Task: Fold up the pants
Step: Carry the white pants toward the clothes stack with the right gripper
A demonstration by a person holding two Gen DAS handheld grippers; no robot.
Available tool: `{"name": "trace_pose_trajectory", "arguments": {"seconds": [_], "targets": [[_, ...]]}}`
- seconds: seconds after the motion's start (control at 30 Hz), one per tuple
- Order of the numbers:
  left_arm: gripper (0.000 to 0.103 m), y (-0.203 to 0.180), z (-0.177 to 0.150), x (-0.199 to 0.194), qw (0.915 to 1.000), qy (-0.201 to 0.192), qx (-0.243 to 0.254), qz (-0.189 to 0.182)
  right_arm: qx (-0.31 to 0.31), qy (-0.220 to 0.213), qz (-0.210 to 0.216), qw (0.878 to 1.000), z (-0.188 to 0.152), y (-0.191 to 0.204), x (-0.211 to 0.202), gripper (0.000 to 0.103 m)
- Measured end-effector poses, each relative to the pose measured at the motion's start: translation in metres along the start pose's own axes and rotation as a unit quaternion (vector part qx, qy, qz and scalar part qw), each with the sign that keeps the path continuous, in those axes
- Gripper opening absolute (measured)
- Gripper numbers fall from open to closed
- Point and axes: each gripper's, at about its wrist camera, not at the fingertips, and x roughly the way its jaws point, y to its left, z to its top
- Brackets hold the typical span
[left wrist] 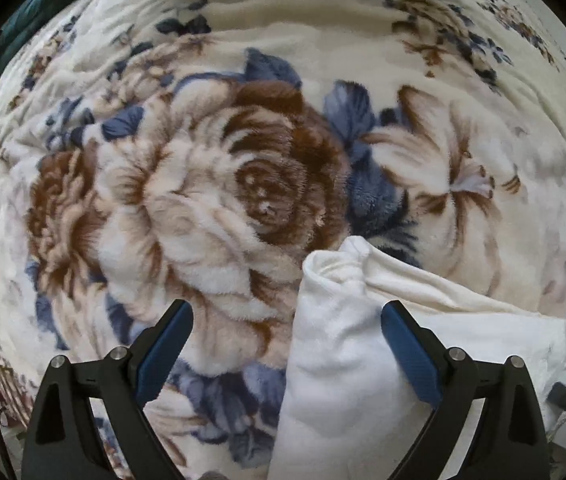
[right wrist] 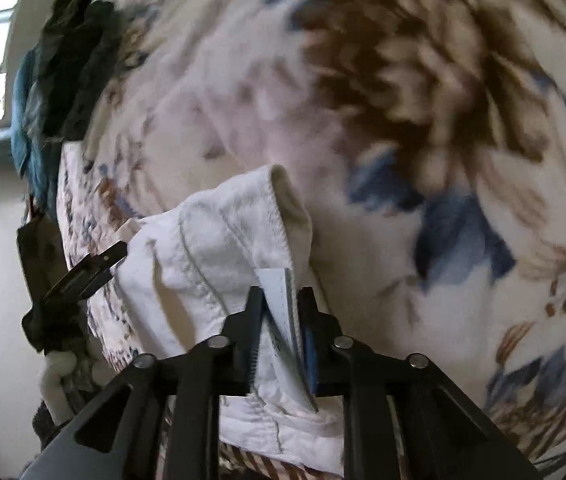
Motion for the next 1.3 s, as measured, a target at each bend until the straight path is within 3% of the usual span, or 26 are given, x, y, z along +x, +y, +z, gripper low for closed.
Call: {"name": "trace_pose_trajectory", "arguments": {"seconds": [0.03,0.1,0.2,0.23,0.27,0.3,0.33,0.4,0.5,0.57,0.6,0.73,0.77,0.8,0.83,0.87,0.9,1.0,1.07,1.1,1.2,1.3], "targets": [[0.097,0.001,-0.003,-0.005,1.0000,-0.005,-0.003,-0.002,-0.001,0.001,0.001,1.000,-0.004,0.003,-0.006,0.058],[0.097,0.009,-0.010,-0.017,0.9998,-0.014,-0.010,-0.006,-0.001,0.003,0.010,1.000,-0.017,0.003,-0.017,0.070],[0.097,0.025,-0.028,-0.028,0.9995,-0.018,-0.024,-0.002,0.023,0.057,0.003,0.998,-0.041,-0.007,-0.002,0.070],[0.097,0.031,-0.036,-0.030,0.9994,-0.015,-0.031,-0.001,0.027,0.062,-0.011,0.998,-0.048,-0.013,-0.004,0.066],[0.097,0.035,-0.043,-0.029,0.9993,-0.012,-0.036,-0.001,0.025,0.055,-0.034,0.998,-0.056,-0.015,0.000,0.055],[0.097,0.038,-0.049,-0.028,0.9992,-0.007,-0.040,-0.001,0.028,0.047,-0.046,0.997,-0.061,-0.016,0.000,0.028],[0.097,0.041,-0.056,-0.026,0.9990,-0.001,-0.044,0.001,0.046,0.043,-0.036,0.997,-0.068,-0.020,-0.003,0.013],[0.097,0.047,-0.070,-0.022,0.9988,0.012,-0.048,0.006,0.075,0.030,-0.012,0.997,-0.079,-0.023,-0.015,0.006],[0.097,0.052,-0.086,-0.015,0.9980,0.031,-0.056,0.003,0.089,0.017,0.014,0.996,-0.095,-0.023,-0.036,0.005],[0.097,0.055,-0.096,-0.015,0.9977,0.036,-0.057,0.003,0.083,0.017,-0.004,0.996,-0.102,-0.025,-0.039,0.004],[0.097,0.054,-0.099,-0.015,0.9978,0.037,-0.055,0.004,0.089,0.023,-0.017,0.996,-0.105,-0.034,-0.035,0.004],[0.097,0.038,-0.112,-0.014,0.9986,0.032,-0.041,0.010,0.141,0.037,0.009,0.989,-0.101,-0.066,-0.007,0.005],[0.097,0.033,-0.112,-0.014,0.9987,0.031,-0.039,0.008,0.143,0.035,0.037,0.988,-0.099,-0.066,-0.005,0.007],[0.097,0.034,-0.113,-0.017,0.9988,0.029,-0.039,0.006,0.140,0.032,0.055,0.988,-0.097,-0.065,-0.006,0.014],[0.097,0.033,-0.114,-0.022,0.9987,0.029,-0.041,0.002,0.128,0.029,0.069,0.989,-0.096,-0.062,-0.010,0.040],[0.097,0.033,-0.117,-0.025,0.9985,0.031,-0.044,-0.007,0.120,0.024,0.075,0.990,-0.095,-0.060,-0.012,0.056],[0.097,0.035,-0.123,-0.027,0.9981,0.034,-0.049,-0.015,0.112,0.015,0.070,0.991,-0.094,-0.059,-0.014,0.080],[0.097,0.039,-0.137,-0.028,0.9954,0.049,-0.070,-0.043,0.108,0.042,0.037,0.993,-0.088,-0.057,0.004,0.082],[0.097,0.042,-0.153,-0.025,0.9931,0.064,-0.080,-0.057,0.125,0.051,0.039,0.990,-0.092,-0.061,0.020,0.072],[0.097,0.040,-0.160,-0.024,0.9920,0.072,-0.083,-0.062,0.122,0.051,0.050,0.990,-0.094,-0.059,0.025,0.034],[0.097,0.035,-0.178,-0.022,0.9901,0.086,-0.087,-0.069,0.106,0.026,0.023,0.994,-0.106,-0.039,0.013,0.025],[0.097,0.030,-0.188,-0.022,0.9912,0.085,-0.078,-0.065,0.095,0.010,0.024,0.995,-0.120,-0.028,-0.007,0.022]]}}
